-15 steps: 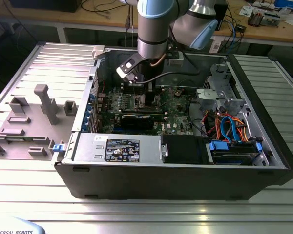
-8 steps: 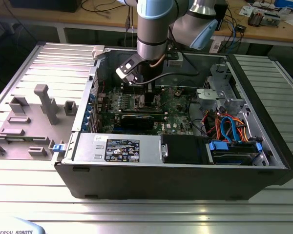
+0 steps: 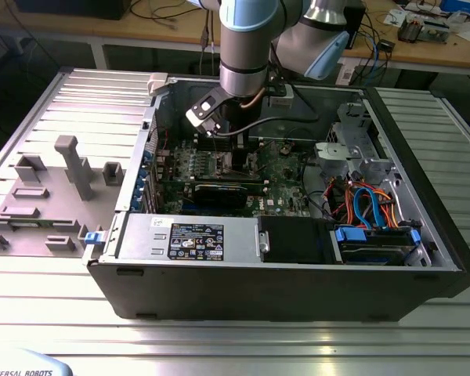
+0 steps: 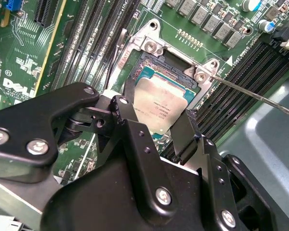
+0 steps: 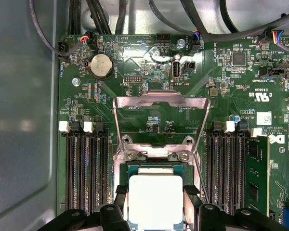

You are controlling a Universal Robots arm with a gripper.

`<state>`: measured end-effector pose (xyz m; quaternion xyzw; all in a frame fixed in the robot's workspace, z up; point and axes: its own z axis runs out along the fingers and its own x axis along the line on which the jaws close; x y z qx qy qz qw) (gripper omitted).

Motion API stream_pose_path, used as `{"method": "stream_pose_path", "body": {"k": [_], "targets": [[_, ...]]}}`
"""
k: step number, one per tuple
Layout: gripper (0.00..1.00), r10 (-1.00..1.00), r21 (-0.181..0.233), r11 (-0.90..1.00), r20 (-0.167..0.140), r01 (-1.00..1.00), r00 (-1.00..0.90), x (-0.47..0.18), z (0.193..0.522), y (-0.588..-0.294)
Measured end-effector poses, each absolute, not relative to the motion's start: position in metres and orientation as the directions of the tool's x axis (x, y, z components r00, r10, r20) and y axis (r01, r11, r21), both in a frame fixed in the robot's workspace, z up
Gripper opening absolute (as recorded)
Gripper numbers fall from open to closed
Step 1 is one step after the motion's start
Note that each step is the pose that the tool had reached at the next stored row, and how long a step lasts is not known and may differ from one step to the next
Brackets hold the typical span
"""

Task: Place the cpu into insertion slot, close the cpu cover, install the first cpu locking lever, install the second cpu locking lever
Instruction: 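Place the cpu into insertion slot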

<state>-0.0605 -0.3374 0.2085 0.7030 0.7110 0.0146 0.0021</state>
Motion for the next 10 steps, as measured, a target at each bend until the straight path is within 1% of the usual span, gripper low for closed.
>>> {"method": "stream_pose_path", "body": {"k": [10], "targets": [[0.54,1.000,0.024,0.011,0.016,1.000,-0.011,-0.0625,0.2014,-0.3375]]}}
